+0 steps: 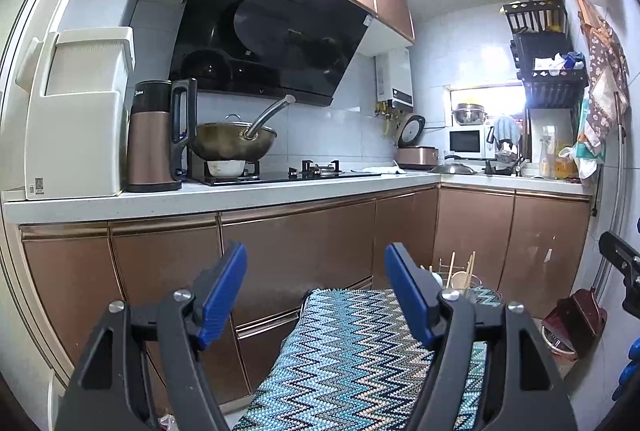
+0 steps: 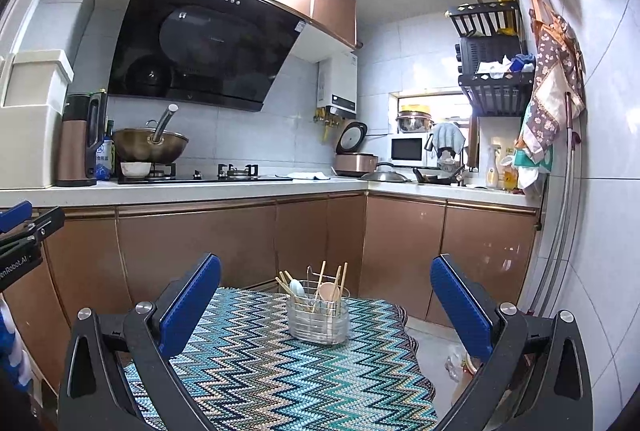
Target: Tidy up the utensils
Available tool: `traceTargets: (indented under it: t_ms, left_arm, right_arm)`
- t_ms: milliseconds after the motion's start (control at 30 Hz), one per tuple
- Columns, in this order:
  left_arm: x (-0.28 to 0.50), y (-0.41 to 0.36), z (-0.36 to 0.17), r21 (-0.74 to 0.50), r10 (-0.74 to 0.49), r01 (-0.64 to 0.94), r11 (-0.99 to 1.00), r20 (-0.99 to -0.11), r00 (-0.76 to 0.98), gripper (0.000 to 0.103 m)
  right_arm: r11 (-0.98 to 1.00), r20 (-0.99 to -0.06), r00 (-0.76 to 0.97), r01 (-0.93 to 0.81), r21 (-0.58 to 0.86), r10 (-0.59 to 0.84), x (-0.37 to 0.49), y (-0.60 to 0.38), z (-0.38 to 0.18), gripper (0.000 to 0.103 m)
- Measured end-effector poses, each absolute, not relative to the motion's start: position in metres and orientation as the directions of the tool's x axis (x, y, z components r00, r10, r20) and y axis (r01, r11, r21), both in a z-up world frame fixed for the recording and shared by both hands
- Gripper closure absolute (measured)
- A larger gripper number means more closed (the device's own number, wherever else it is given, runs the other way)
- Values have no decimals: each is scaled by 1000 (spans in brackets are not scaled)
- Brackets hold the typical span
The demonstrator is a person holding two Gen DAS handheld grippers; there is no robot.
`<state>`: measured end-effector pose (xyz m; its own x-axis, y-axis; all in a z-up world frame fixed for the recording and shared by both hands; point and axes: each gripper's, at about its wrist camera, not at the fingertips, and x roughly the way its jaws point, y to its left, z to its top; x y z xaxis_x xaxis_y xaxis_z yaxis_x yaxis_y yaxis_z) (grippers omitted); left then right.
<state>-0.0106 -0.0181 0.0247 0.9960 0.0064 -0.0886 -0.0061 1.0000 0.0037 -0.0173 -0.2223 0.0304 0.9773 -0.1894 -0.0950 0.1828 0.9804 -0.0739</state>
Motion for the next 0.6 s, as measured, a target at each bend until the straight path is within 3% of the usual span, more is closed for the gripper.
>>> traceTargets:
  t_ms: [600]
  left_arm:
    - [-11,-18,18,8,2,-1,1000,-121,993,33]
  right_arm:
    - [983,-112,979,163,-79,-171,-14,-214,27,0]
